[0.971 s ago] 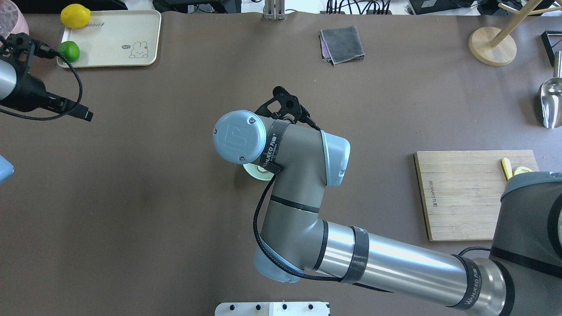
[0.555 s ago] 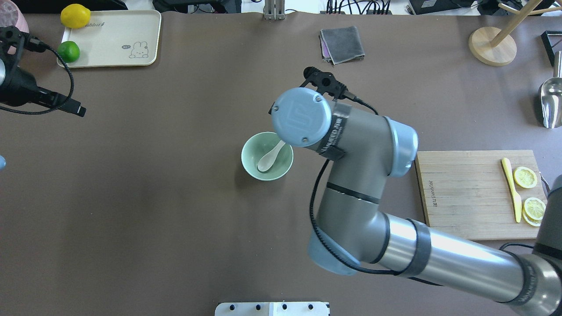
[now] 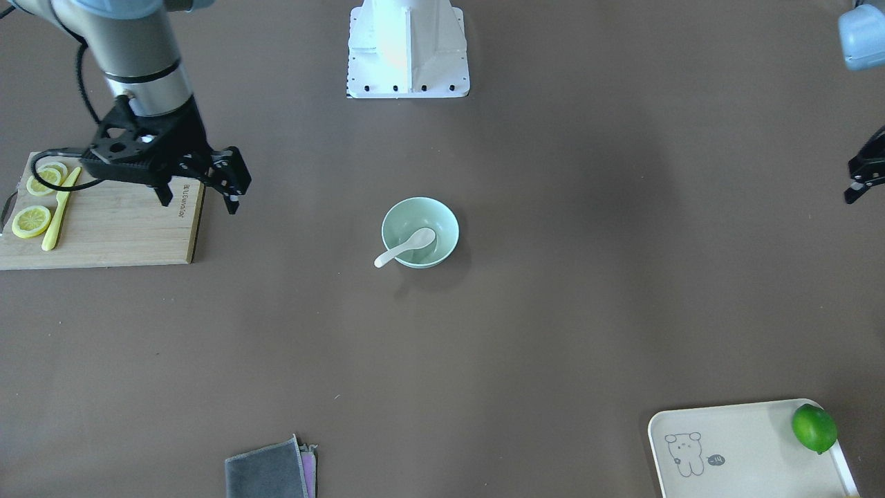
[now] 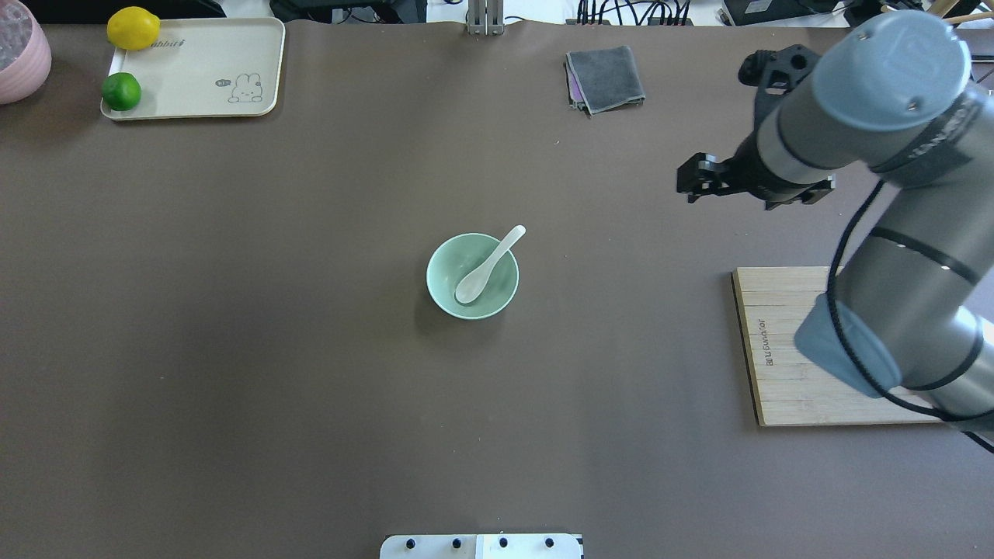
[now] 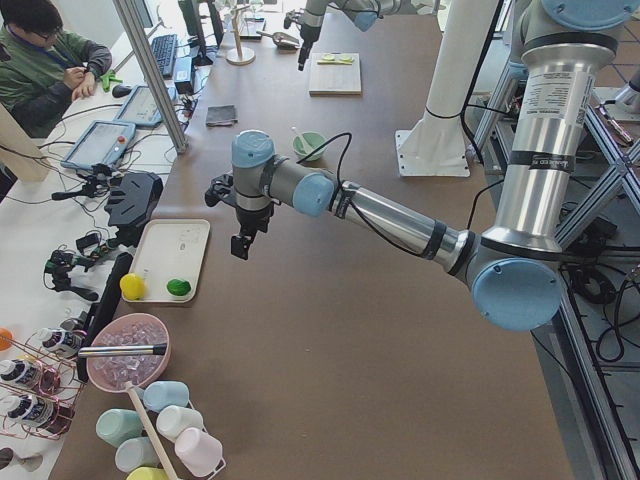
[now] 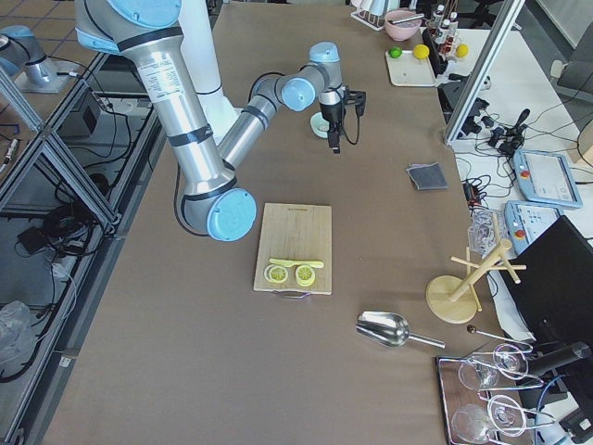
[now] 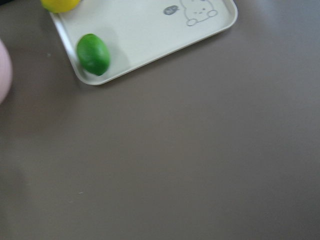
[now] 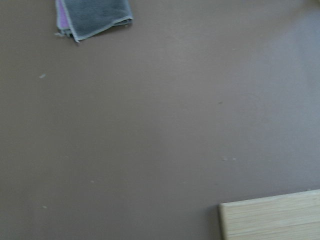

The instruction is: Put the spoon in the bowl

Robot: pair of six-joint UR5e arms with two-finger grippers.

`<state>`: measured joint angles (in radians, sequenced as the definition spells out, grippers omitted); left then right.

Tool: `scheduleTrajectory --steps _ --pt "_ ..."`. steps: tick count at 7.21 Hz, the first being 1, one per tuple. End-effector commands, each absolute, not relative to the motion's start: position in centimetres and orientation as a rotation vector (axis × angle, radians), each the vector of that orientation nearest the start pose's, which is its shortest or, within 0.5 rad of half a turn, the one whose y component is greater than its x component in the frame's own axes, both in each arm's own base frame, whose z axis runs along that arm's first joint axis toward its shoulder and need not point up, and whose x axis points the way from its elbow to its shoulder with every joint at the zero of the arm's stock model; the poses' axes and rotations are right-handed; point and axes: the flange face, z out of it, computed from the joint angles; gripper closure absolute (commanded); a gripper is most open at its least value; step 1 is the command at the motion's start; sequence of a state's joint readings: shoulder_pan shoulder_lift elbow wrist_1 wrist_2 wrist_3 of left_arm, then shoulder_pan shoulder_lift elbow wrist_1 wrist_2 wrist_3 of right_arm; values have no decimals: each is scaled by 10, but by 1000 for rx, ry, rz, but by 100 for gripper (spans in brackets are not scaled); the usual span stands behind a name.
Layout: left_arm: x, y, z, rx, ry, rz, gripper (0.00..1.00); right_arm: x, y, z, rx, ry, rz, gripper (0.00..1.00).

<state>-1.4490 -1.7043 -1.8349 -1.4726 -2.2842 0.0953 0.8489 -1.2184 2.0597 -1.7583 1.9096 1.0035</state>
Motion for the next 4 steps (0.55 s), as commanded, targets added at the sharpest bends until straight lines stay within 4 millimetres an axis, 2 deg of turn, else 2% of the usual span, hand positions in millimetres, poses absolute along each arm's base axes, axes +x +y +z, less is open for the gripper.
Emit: scheduleTrajectory --steps 1,2,3,4 --pt "-70 -518 510 197 702 322 1 -168 -474 380 180 -607 -93 0" --pt "-70 -480 566 100 722 294 1 -107 -464 424 157 -620 -174 0" --pt "-75 -470 583 73 723 278 1 -51 -451 456 152 -657 -223 0" --pt "-85 -450 603 56 726 245 1 -14 -423 499 101 -695 -224 0"
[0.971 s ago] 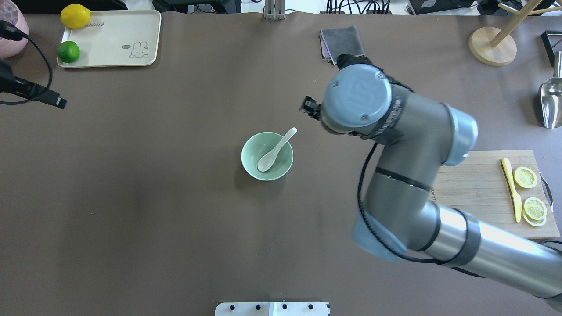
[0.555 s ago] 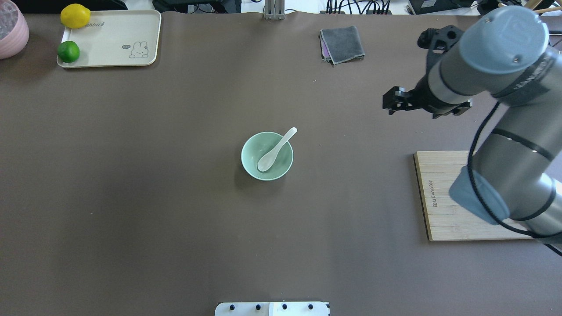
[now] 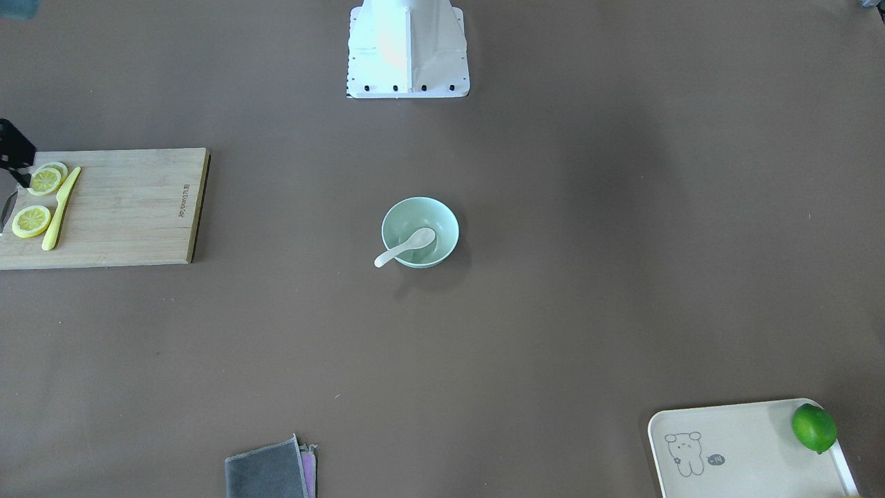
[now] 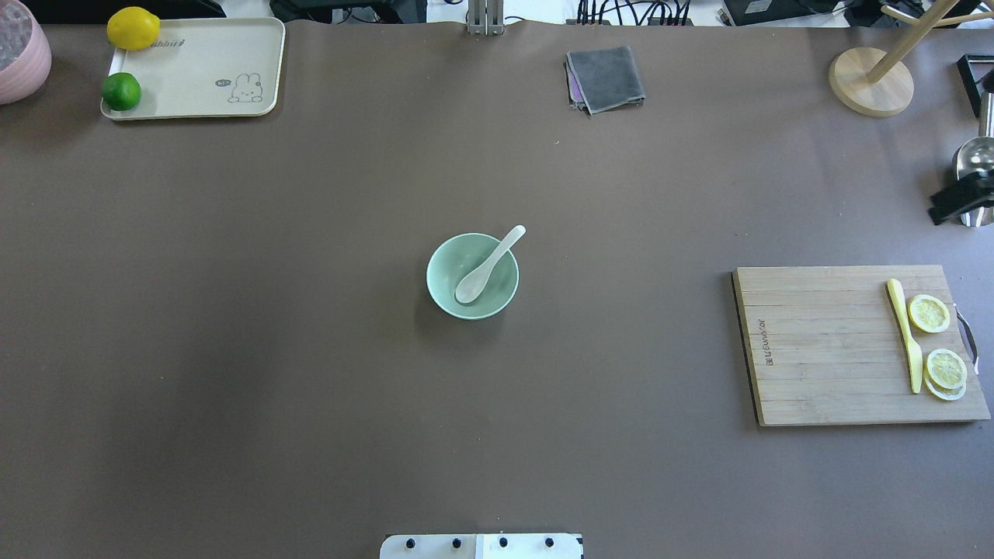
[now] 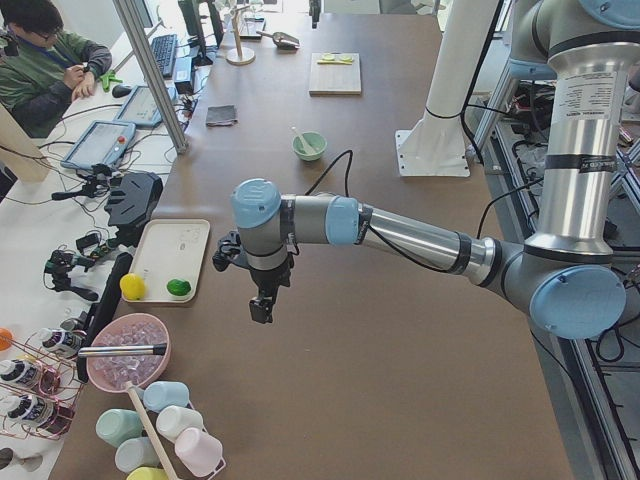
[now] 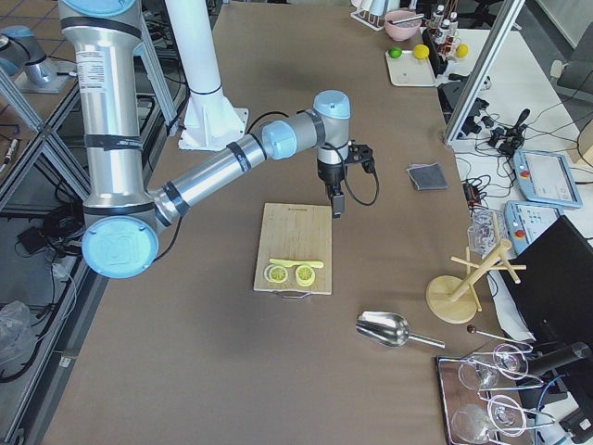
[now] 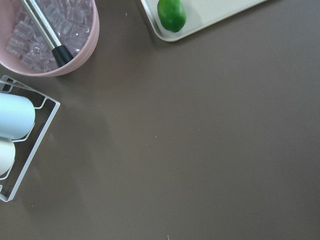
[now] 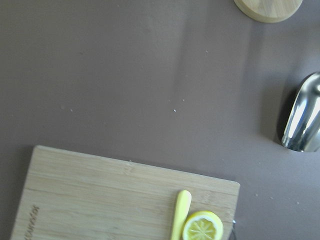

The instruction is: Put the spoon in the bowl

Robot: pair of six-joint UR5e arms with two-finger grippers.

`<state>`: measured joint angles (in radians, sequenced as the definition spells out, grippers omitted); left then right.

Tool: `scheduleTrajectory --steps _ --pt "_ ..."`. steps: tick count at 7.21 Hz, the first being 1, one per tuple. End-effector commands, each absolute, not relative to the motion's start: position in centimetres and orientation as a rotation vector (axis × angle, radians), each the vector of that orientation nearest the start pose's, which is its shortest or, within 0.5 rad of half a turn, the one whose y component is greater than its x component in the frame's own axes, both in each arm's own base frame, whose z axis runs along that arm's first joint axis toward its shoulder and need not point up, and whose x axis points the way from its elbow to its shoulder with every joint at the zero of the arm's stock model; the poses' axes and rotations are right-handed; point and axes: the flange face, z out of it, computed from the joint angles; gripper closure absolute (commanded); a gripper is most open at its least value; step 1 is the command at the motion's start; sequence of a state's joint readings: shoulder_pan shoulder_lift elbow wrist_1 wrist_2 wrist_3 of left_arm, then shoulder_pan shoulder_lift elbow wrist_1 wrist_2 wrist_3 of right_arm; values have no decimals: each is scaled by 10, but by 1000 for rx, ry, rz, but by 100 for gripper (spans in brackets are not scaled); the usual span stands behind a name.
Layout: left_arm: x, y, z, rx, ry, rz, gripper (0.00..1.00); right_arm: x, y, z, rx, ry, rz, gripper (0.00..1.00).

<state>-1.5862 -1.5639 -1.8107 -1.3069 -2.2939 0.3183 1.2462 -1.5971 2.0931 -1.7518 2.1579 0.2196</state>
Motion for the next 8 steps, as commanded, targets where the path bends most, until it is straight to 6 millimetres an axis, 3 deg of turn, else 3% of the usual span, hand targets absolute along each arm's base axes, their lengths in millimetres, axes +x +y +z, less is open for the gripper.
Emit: scheduleTrajectory --steps 1,2,3,4,5,8 --pt "-90 -446 600 78 730 239 1 12 -398 528 59 -692 -174 0" --pt "-92 -438 607 67 732 228 1 21 -380 552 6 -691 -134 0" --pt "-92 -432 608 65 732 226 1 26 -373 576 -39 -690 -106 0" --pt "-90 -414 623 73 732 227 1 29 -370 604 -89 -674 -88 0" --pt "-90 -402 630 118 726 239 1 29 -368 617 -116 -674 -75 0" --pt "-88 -402 638 100 727 236 1 41 -359 617 -26 -736 -60 0"
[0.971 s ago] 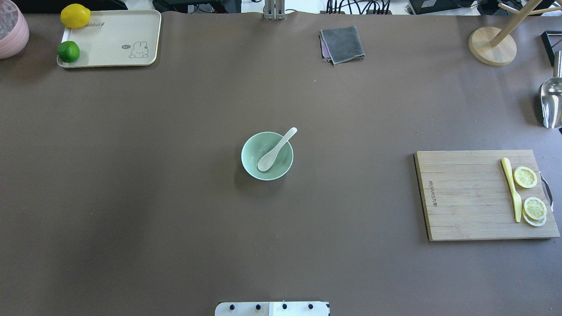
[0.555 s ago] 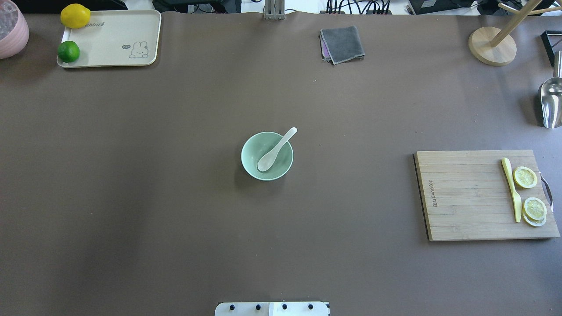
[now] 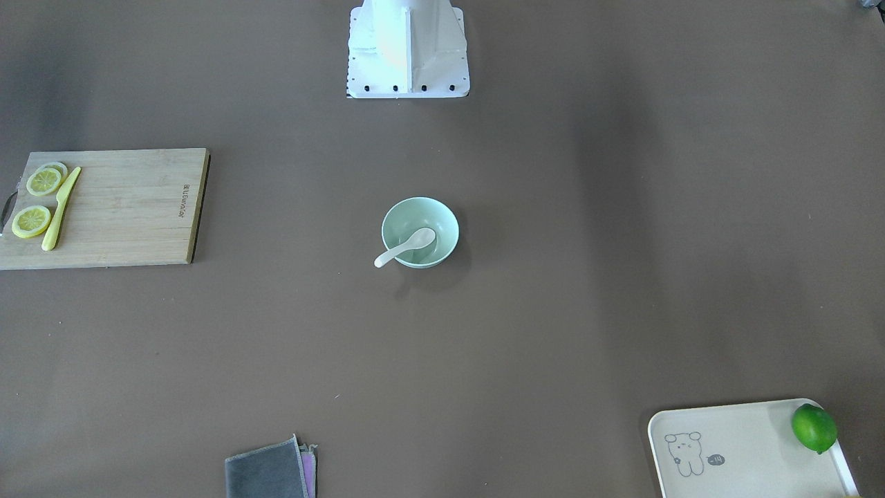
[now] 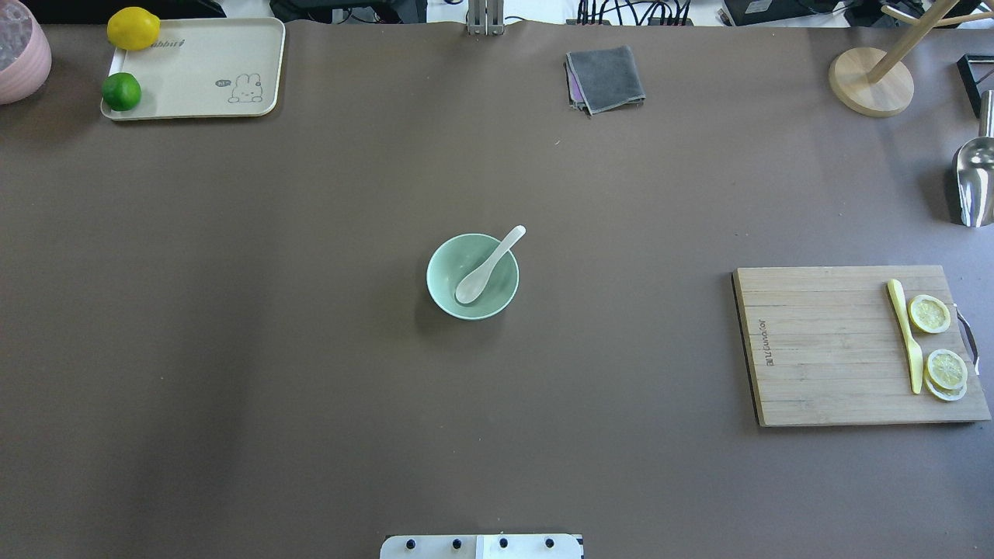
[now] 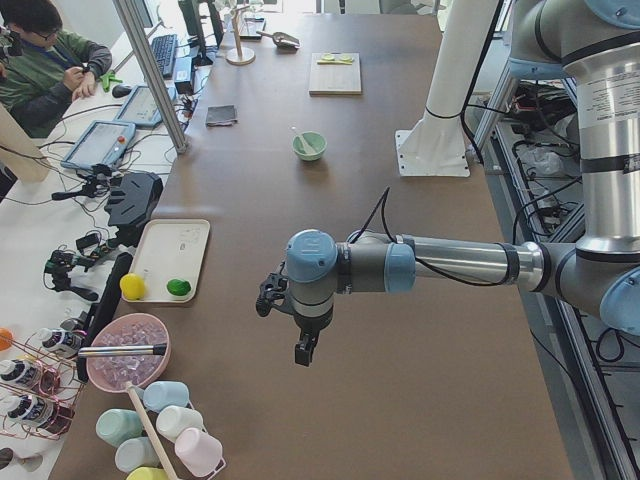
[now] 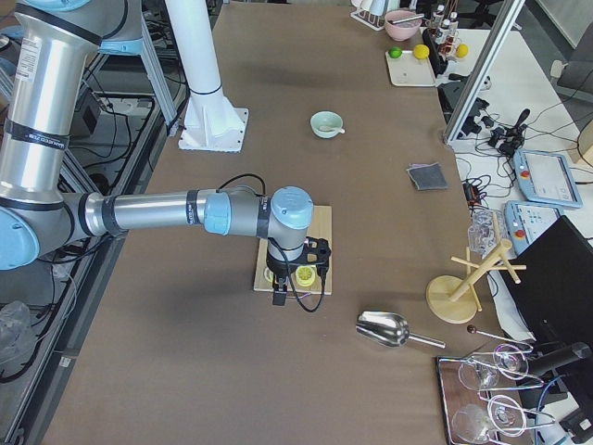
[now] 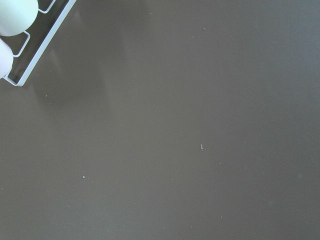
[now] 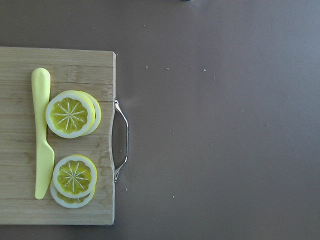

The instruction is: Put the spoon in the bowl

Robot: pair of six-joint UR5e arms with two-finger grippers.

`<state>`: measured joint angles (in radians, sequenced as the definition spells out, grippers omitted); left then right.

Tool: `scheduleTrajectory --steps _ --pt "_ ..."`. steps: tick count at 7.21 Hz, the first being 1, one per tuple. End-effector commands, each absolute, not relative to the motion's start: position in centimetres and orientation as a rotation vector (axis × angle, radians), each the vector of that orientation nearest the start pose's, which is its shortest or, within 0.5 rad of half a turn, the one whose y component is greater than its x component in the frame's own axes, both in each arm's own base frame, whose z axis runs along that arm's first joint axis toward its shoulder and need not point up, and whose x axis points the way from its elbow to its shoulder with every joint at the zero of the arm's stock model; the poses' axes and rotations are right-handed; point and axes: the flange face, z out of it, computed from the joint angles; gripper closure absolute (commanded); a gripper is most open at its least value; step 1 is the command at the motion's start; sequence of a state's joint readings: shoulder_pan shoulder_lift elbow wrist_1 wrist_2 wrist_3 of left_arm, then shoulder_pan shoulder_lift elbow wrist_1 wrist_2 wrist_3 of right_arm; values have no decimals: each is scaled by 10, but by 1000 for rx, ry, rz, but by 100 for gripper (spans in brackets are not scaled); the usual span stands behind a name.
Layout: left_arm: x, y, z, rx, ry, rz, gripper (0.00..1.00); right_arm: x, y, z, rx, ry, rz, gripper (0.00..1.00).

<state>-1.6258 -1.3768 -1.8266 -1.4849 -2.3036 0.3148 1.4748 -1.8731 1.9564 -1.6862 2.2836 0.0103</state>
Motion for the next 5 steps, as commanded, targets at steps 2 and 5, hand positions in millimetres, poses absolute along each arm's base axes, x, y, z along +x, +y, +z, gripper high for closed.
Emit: scheduleTrajectory --steps 2,5 --pt "-89 -403 629 125 722 253 1 50 -359 611 20 -740 -51 0" --pt "-91 -404 613 159 712 261 1 48 -361 607 28 -765 -57 0"
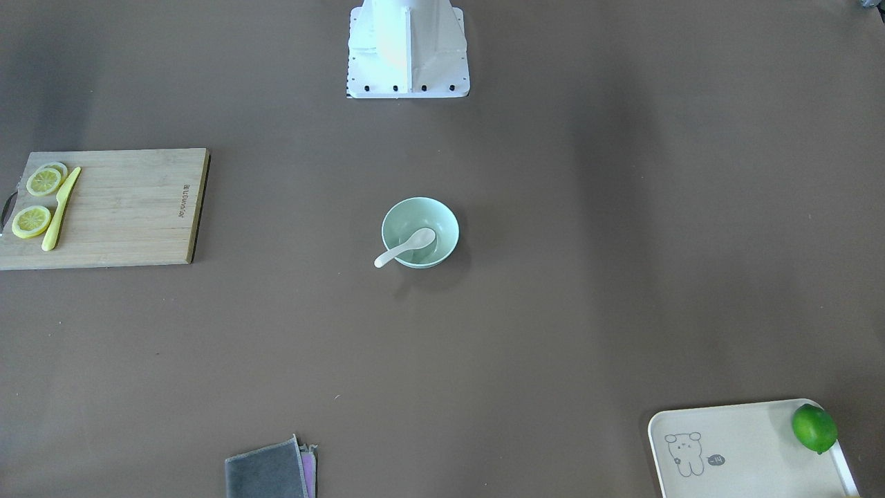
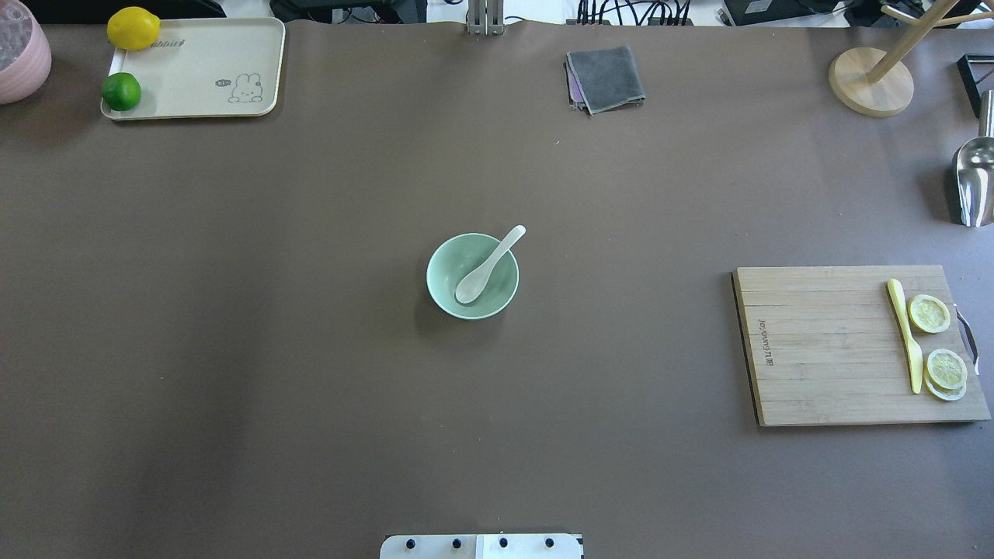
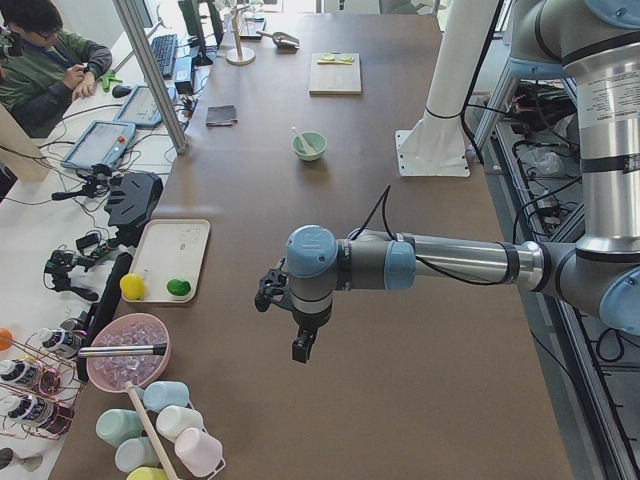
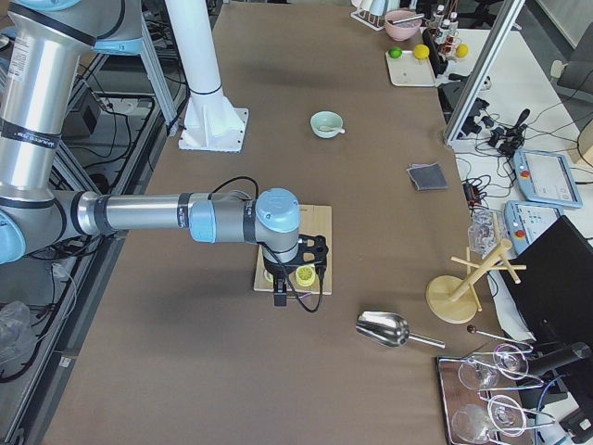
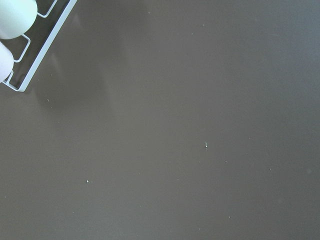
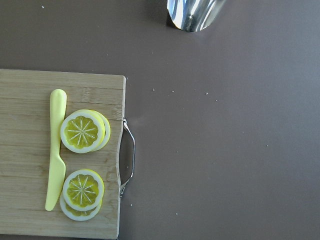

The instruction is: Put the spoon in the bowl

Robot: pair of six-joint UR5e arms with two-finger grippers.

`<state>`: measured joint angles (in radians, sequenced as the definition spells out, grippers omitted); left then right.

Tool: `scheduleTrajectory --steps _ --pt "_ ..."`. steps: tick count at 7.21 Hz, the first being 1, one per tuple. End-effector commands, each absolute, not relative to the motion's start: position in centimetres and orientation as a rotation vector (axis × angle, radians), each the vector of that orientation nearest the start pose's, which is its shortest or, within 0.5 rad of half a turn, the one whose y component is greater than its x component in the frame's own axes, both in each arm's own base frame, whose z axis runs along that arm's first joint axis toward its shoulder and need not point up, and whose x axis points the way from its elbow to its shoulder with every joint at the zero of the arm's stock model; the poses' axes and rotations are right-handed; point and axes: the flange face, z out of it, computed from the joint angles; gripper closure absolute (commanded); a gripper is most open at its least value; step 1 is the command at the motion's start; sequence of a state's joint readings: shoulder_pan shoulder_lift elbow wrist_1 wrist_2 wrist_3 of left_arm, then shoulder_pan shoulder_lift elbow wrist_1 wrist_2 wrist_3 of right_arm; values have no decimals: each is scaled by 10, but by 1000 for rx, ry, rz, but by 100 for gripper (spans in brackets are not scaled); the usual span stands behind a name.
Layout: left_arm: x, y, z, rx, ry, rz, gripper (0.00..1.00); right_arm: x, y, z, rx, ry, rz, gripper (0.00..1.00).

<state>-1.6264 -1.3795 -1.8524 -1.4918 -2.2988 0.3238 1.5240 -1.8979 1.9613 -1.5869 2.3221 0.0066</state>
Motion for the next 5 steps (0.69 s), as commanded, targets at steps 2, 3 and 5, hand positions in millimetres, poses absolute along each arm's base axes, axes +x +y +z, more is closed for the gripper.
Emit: scheduleTrajectory --steps 2,3,5 --pt "-91 -404 612 158 708 264 1 48 -361 607 28 -765 -57 0" --pt "-91 -404 611 160 706 264 1 48 -361 606 30 -766 -58 0" --pt "-90 -404 610 162 708 266 1 44 -361 602 30 -814 -61 0"
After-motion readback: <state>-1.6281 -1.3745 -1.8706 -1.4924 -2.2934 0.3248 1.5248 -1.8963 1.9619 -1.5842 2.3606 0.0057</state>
